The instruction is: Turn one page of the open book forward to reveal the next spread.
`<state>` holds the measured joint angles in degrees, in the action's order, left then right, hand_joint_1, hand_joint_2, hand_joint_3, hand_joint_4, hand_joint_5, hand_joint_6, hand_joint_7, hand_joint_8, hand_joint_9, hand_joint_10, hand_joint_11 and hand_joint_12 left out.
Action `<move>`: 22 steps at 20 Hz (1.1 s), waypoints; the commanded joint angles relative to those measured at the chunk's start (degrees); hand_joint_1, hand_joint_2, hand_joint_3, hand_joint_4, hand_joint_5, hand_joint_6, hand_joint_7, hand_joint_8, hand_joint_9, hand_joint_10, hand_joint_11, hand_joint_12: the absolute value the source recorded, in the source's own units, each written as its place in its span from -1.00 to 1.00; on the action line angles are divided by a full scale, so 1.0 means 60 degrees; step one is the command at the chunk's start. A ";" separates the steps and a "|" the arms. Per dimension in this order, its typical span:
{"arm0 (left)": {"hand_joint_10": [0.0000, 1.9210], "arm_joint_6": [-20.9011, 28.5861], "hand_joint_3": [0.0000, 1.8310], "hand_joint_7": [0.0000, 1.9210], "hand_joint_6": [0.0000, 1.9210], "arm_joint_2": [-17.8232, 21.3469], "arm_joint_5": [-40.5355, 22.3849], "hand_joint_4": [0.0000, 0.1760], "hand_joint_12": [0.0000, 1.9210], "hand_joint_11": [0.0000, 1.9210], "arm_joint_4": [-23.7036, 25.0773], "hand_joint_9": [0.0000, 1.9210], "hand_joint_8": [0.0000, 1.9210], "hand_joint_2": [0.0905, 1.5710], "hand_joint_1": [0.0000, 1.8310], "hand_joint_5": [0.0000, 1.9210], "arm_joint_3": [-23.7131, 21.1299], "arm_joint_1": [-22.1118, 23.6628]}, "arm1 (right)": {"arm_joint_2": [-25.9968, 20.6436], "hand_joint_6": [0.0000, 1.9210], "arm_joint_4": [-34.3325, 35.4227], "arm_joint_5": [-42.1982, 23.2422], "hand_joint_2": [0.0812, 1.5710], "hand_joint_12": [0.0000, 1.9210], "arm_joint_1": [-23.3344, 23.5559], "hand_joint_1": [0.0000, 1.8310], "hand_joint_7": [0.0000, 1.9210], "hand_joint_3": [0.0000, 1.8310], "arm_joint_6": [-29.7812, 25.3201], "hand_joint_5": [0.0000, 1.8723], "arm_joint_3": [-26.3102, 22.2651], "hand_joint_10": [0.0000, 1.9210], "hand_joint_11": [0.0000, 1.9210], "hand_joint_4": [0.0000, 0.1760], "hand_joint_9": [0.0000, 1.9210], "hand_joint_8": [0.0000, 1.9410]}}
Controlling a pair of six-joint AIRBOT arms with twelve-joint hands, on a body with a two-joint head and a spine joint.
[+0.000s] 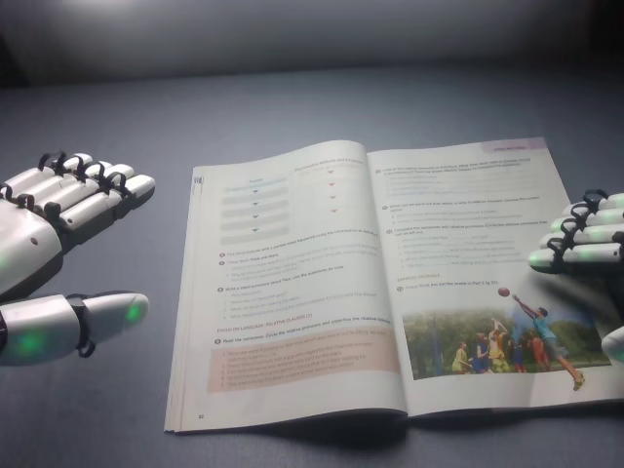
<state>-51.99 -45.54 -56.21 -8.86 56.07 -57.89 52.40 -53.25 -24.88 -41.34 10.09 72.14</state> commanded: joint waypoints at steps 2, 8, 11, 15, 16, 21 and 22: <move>-1.00 0.0060 -1.00 -1.00 -1.00 0.0000 -0.1142 -1.00 -1.00 -1.00 -0.0043 -1.00 -1.00 0.60 -1.00 -1.00 0.0075 0.0083 | 0.0077 -0.98 0.0146 -0.0423 0.56 -1.00 0.0113 -1.00 -0.96 -1.00 -0.0044 -0.93 0.0046 -1.00 -0.99 -1.00 -0.99 -0.99; -1.00 0.0105 -1.00 -1.00 -1.00 -0.0016 -0.1176 -1.00 -1.00 -1.00 -0.0038 -1.00 -1.00 0.61 -1.00 -1.00 0.0095 0.0082 | 0.0763 -0.99 0.0218 -0.0605 0.54 -1.00 0.0190 -1.00 -0.96 -1.00 -0.0046 -0.92 0.0317 -0.99 -0.99 -1.00 -0.98 -0.99; -1.00 0.0137 -0.99 -1.00 -1.00 -0.0021 -0.1220 -1.00 -1.00 -1.00 -0.0039 -1.00 -1.00 0.62 -1.00 -1.00 0.0105 0.0081 | 0.1175 -0.99 0.0709 -0.0952 0.52 -1.00 0.0244 -1.00 -0.96 -1.00 -0.0046 -0.92 0.0551 -1.00 -0.99 -1.00 -0.99 -1.00; -1.00 0.0150 -1.00 -1.00 -1.00 -0.0019 -0.1247 -1.00 -1.00 -1.00 -0.0059 -1.00 -1.00 0.61 -1.00 -1.00 0.0109 0.0076 | 0.1756 -1.00 0.2168 -0.1836 0.48 -0.98 0.0245 -1.00 -0.97 -1.00 -0.0045 -0.99 0.1005 -1.00 -0.95 -1.00 -0.99 -1.00; -1.00 0.0150 -0.99 -1.00 -1.00 -0.0015 -0.1241 -1.00 -1.00 -1.00 -0.0063 -1.00 -1.00 0.62 -1.00 -1.00 0.0112 0.0076 | 0.1960 -1.00 0.2465 -0.2069 0.48 -0.99 0.0275 -1.00 -0.97 -1.00 -0.0045 -1.00 0.1156 -1.00 -0.97 -1.00 -1.00 -1.00; -1.00 0.0264 -1.00 -1.00 -1.00 0.0010 -0.1484 -1.00 -1.00 -1.00 -0.0105 -1.00 -1.00 0.60 -1.00 -1.00 0.0189 0.0114 | 0.2916 -1.00 0.2596 -0.2621 0.45 -1.00 0.1046 -1.00 -1.00 -1.00 -0.0044 -1.00 0.1501 -1.00 -1.00 -1.00 -1.00 -1.00; -1.00 0.0282 -1.00 -1.00 -1.00 0.0011 -0.1612 -1.00 -1.00 -1.00 -0.0165 -1.00 -1.00 0.56 -1.00 -0.99 0.0219 0.0141 | 0.3066 -0.99 0.2587 -0.2746 0.47 -1.00 0.1072 -1.00 -1.00 -1.00 -0.0044 -0.98 0.1499 -1.00 -1.00 -1.00 -1.00 -1.00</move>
<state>-50.52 -45.60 -58.28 -8.82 57.12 -57.78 71.33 -39.42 -36.42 -35.16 10.20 81.06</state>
